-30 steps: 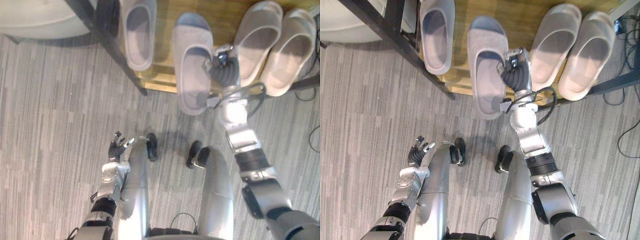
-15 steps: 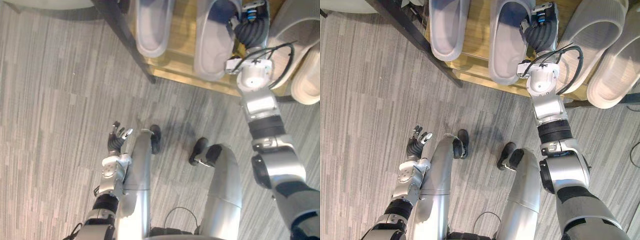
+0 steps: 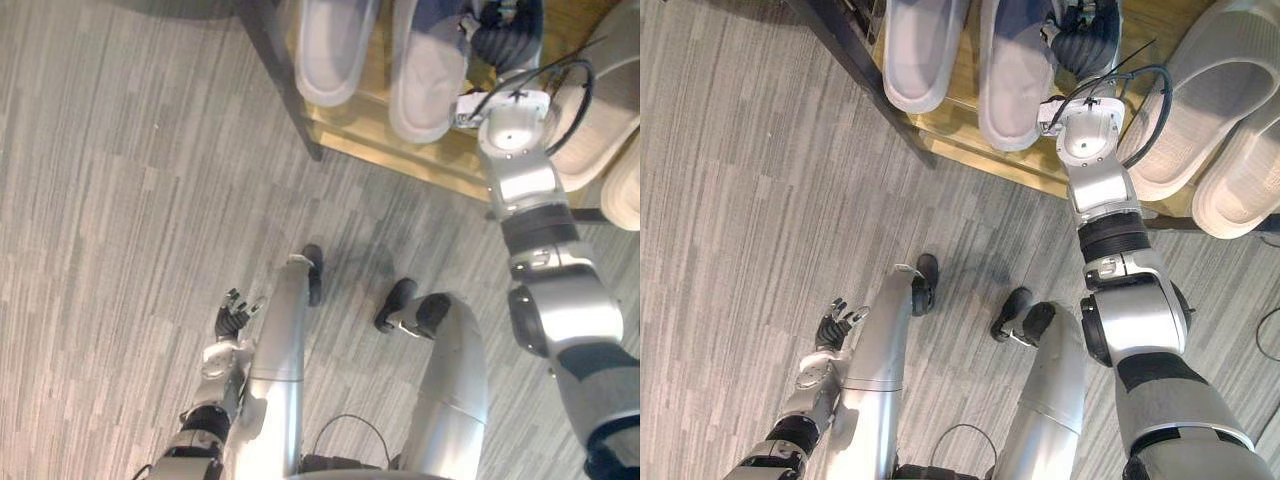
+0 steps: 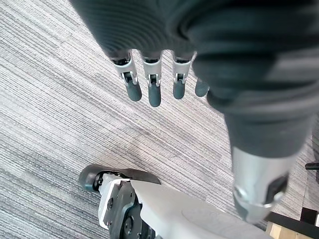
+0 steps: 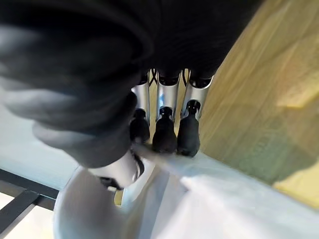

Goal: Organize the slippers on the shoe rack

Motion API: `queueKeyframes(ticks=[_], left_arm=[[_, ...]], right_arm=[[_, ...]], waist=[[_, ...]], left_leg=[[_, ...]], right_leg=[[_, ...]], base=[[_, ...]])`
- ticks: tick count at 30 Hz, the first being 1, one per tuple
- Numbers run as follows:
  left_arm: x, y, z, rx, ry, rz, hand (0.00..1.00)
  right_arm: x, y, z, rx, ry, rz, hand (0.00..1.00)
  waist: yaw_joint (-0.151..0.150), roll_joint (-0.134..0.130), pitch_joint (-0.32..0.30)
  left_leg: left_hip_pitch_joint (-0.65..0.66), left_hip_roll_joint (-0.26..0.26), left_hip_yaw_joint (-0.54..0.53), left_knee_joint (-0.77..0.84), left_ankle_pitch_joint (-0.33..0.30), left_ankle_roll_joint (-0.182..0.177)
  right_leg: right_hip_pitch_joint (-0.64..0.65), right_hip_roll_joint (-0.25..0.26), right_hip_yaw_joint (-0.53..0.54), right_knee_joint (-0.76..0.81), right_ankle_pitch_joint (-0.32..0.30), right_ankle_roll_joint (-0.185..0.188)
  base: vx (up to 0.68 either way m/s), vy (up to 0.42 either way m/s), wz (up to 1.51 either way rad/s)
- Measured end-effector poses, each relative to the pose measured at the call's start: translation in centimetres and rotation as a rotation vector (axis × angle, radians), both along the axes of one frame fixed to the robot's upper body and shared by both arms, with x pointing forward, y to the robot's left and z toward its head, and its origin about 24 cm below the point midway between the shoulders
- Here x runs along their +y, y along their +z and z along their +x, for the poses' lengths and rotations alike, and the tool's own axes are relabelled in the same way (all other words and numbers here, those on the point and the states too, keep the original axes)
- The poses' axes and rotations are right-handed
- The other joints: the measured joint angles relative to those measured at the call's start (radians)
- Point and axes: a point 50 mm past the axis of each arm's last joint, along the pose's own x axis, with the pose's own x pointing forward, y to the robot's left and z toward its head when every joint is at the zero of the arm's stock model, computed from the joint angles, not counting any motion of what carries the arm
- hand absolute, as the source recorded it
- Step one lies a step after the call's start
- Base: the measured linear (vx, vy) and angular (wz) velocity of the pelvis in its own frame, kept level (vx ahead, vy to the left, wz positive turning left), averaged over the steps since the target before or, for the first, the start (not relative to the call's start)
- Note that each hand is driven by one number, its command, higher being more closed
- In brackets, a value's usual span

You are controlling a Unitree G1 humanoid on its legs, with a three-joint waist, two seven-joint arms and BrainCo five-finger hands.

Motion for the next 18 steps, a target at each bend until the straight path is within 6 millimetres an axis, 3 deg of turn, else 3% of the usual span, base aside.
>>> queueKeyframes(ticks=[6,10,12,14,18], left_arm=[[0.2,-0.1,0.0,0.010,0.004,0.003,0.00],[0.6,-0.6,-0.3,0.043,0.019,0.000,0.00],[0.9,-0.8,-0.5,0.055,0.029,0.003,0.00],[1.6,-1.2,-1.1,0.071,0.061,0.000,0.00],[1.9,-1.4,-1.4,0.084,0.067,0.005,0.00]], right_arm=[[0.1,0.5,-0.4,-0.039,0.001,0.021,0.00],[1.5,0.8,-1.5,-0.106,0.055,0.014,0.00],[1.4,0.2,-1.8,-0.114,0.067,0.049,0.00],[0.9,-1.3,-2.2,-0.105,0.066,0.070,0.00],[0.0,-2.1,-3.0,-0.123,0.055,0.112,0.00]], waist=[[-0.002,-0.010,-0.006],[-0.015,-0.018,-0.010],[-0.020,-0.029,-0.016],[-0.024,-0.057,-0.040],[-0.031,-0.062,-0.046]], left_leg=[[0.005,0.000,0.001,-0.020,0.014,-0.003],[0.025,0.000,0.003,-0.047,0.024,-0.008],[0.041,0.000,0.003,-0.061,0.026,-0.011],[0.057,0.008,0.006,-0.087,0.029,-0.015],[0.090,0.011,0.008,-0.105,0.029,-0.015]], right_leg=[[0.002,0.001,-0.004,-0.013,0.003,-0.006],[0.017,0.003,-0.009,-0.034,0.008,-0.013],[0.032,0.005,-0.011,-0.046,0.008,-0.013],[0.043,0.018,-0.013,-0.074,0.017,-0.017],[0.076,0.022,-0.017,-0.096,0.018,-0.017]], base=[[0.04,-0.009,0.01],[0.05,-0.012,0.01],[0.05,-0.014,-0.01],[0.08,-0.012,-0.09],[0.06,0.009,-0.03]])
